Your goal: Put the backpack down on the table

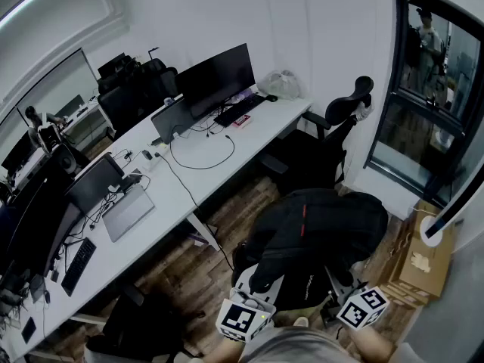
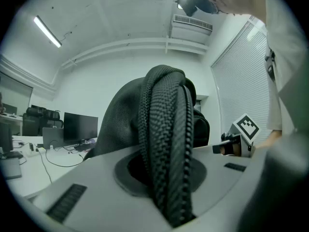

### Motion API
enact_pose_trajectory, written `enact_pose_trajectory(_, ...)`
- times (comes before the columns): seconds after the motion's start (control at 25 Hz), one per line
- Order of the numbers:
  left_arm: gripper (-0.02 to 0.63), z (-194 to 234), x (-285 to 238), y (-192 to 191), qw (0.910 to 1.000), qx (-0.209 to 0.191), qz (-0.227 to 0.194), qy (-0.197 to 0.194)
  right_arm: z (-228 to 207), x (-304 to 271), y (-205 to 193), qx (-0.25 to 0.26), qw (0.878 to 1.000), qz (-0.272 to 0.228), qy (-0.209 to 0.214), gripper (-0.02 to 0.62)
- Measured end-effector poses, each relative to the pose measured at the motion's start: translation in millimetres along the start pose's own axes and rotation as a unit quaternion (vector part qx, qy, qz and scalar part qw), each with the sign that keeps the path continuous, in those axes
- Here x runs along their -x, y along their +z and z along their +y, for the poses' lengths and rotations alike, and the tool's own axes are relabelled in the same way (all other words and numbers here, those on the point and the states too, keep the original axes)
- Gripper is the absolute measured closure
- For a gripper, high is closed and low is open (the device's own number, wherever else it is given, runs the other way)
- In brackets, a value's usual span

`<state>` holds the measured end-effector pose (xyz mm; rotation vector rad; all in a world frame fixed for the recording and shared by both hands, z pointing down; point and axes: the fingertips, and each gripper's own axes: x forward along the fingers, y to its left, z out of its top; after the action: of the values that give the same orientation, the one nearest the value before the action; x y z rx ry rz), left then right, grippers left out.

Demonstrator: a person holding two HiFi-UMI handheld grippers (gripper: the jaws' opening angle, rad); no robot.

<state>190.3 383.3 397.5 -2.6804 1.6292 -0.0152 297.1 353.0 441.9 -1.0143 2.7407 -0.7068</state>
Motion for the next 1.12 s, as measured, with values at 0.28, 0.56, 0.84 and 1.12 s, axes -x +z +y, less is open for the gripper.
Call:
enact_pose_trajectory(0.28, 0.562, 13, 14, 2, 0.9999, 0.01, -0.002, 0.002, 15, -11, -10, -0.005, 1.0, 0.001, 0.001, 0.56)
enact_pose_trajectory(0.56, 0.561, 26, 24, 0, 0.9999, 0.017, -0.002, 0.001, 24, -22, -18, -0.008, 1.0, 0.005, -0.001, 0.558)
enact_pose_trajectory(0.84, 0.561, 49, 39, -1, 0.9996, 0.026, -0.009, -0.001, 42, -40, -26, -0.004, 1.0, 0.009, -0.004, 0.558)
enact_pose_trajectory(1.12, 0.562, 72, 55, -2, 0.9996, 0.024, -0.017, -0.007, 59, -59, -36, 0.001, 1.0, 0.004, -0.005, 0.558)
